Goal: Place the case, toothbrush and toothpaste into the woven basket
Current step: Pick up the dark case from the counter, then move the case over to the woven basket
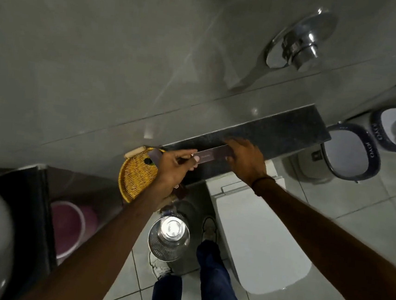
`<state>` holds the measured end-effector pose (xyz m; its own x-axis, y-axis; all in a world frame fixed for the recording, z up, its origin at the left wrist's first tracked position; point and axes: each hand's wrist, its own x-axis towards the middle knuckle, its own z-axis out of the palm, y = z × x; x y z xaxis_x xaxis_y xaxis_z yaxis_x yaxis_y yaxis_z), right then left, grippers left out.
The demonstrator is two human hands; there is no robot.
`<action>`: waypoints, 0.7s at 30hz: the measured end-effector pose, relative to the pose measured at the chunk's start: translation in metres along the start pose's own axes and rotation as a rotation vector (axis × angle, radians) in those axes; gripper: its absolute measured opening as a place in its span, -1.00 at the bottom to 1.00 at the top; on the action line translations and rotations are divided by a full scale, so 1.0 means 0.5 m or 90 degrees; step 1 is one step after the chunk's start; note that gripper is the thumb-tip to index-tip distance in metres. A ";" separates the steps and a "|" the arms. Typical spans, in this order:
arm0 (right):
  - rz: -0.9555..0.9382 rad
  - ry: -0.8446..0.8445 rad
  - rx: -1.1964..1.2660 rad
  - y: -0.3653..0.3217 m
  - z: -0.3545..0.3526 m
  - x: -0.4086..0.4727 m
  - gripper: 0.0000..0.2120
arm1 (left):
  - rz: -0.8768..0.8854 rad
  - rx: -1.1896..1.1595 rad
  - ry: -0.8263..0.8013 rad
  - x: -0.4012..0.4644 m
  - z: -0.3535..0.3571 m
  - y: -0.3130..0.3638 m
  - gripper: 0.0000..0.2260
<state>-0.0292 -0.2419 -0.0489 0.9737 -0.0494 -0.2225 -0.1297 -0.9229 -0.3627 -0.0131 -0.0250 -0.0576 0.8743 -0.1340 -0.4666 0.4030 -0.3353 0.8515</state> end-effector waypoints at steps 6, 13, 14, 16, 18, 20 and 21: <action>0.354 0.144 0.480 -0.172 -0.021 -0.112 -0.39 | -0.051 -0.139 0.115 -0.149 -0.113 0.011 -0.77; 0.421 -0.118 1.030 -0.339 -0.013 -0.187 -0.79 | -0.087 -0.311 0.065 -0.284 -0.229 0.001 -0.78; 0.404 -0.111 1.033 -0.359 -0.017 -0.192 -0.79 | -0.087 -0.327 0.062 -0.300 -0.247 0.000 -0.79; 0.380 -0.108 1.013 -0.392 -0.028 -0.199 -0.80 | -0.081 -0.327 0.057 -0.324 -0.276 0.001 -0.77; 0.356 -0.103 0.989 -0.418 -0.039 -0.205 -0.82 | -0.064 -0.321 0.067 -0.341 -0.301 0.000 -0.71; 0.328 -0.093 0.961 -0.445 -0.053 -0.209 -0.82 | -0.066 -0.374 0.073 -0.352 -0.319 -0.001 -0.70; 0.304 -0.066 0.929 -0.457 -0.060 -0.212 -0.80 | -0.077 -0.423 0.066 -0.355 -0.323 0.001 -0.71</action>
<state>-0.0970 -0.0373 0.0849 0.7804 -0.1396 -0.6096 -0.5408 0.3387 -0.7699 -0.1244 0.1493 0.0646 0.8206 -0.0303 -0.5708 0.5513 0.3057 0.7763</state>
